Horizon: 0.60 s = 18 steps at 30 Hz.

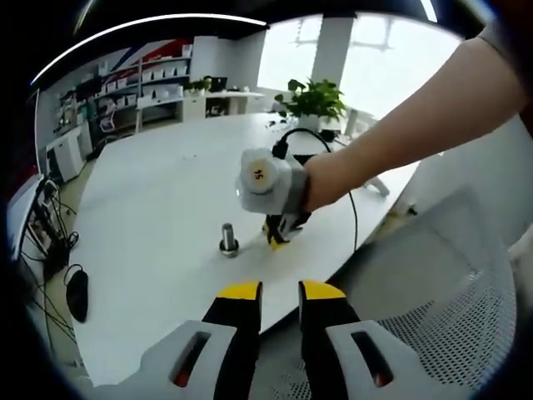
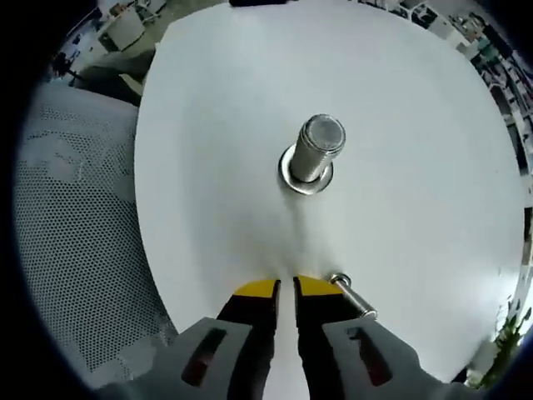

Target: Place the washer onto the threaded stud by aligning its center hole with the stud, sliding it down to the base, and recovering from edge contact or off-axis alignment until the washer reaches the visible bottom stop.

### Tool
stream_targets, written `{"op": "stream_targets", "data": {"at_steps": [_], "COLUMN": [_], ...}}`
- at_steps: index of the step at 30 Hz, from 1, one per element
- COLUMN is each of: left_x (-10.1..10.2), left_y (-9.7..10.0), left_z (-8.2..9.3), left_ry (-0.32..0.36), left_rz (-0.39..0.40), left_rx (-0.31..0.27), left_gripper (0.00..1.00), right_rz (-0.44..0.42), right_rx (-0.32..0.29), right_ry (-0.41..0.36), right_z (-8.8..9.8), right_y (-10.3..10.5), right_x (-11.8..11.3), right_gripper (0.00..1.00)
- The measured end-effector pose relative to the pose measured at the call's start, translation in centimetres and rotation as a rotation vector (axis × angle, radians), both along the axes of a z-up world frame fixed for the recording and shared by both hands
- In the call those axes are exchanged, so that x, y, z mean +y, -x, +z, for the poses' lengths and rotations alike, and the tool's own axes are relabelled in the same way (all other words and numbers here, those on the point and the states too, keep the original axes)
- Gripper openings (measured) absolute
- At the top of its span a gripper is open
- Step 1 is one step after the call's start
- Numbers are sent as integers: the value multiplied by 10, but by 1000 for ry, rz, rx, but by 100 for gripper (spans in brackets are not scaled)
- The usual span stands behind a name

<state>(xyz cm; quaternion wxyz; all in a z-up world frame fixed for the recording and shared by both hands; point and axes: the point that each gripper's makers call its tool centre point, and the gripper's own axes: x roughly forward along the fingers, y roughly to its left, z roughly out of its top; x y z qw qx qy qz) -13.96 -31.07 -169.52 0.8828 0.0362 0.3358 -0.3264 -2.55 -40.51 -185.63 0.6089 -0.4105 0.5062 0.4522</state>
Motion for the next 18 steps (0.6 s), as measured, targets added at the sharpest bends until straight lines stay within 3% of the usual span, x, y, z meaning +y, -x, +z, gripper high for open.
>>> {"op": "stream_targets", "data": {"at_steps": [10,14,18], "left_x": [-1,-3,-3], "left_y": [1,4,6], "left_z": [1,-2,-4], "left_ry": [1,-6,-12], "left_rz": [-6,-25,-30], "left_rx": [-2,9,23], "left_gripper": [15,15,15], "right_rz": [-23,-115,-138], "right_rx": [-62,-83,-100], "right_ry": [-117,-162,-175], "right_z": [0,1,2], "right_y": [36,34,36], "right_x": [-11,-11,-11], "right_gripper": [13,13,12]}}
